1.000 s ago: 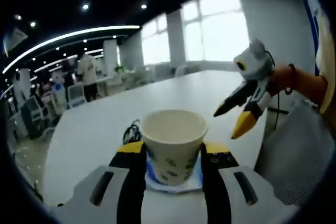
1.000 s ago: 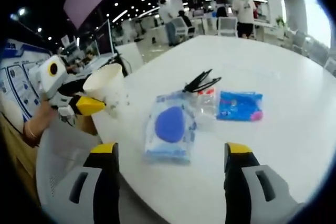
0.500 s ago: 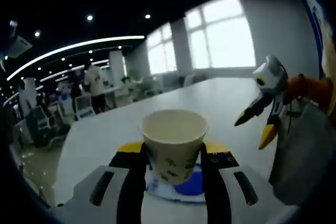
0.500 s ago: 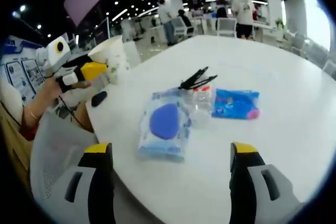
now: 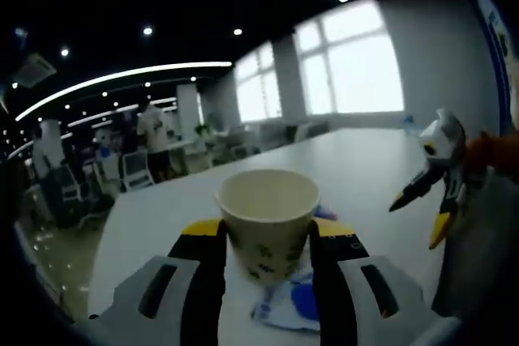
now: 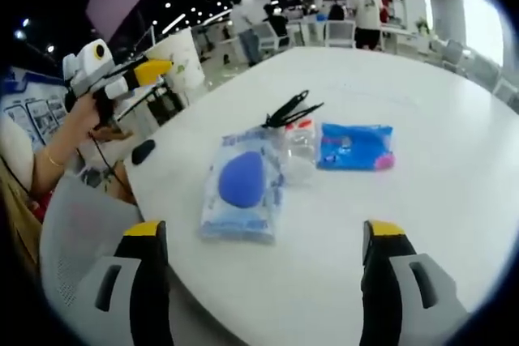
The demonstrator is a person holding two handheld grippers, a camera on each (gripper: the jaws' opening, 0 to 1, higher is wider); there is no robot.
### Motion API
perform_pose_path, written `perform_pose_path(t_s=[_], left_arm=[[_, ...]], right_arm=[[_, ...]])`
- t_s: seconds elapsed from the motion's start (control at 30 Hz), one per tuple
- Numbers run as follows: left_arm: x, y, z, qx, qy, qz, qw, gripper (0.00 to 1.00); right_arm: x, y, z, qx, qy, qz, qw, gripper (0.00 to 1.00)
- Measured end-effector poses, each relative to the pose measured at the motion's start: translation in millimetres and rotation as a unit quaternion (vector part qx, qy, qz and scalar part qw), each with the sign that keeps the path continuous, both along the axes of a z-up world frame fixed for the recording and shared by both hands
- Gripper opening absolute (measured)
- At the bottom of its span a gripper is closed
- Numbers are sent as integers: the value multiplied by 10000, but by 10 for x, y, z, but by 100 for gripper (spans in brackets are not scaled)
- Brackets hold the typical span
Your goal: Arrange the tabletop items into an orderly group along one side of the table until the central work area is clear of visible clutter.
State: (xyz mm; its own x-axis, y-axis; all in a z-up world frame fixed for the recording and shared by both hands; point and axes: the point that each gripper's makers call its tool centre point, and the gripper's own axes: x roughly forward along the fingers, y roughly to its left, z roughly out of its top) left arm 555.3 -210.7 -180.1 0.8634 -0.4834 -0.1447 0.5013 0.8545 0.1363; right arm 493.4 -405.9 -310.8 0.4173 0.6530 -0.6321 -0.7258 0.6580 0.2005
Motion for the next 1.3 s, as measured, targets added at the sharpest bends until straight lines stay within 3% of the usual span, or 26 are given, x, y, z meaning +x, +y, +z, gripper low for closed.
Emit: perform_pose_path(t_s=[0.43,0.57,1.3], left_arm=[[467,281,5,-93,-56,252,9996,39],[571,312,-31,-69,-22,250,9997,39],[1327,460,-559,-126,343,653,9972,39]], right_arm=[[78,-11,-66,5,-54,-34,10000,99],[90,-11,-108,-144,-72,16,9999,99],[119,-134,-262,-275,39,-82,9996,99]])
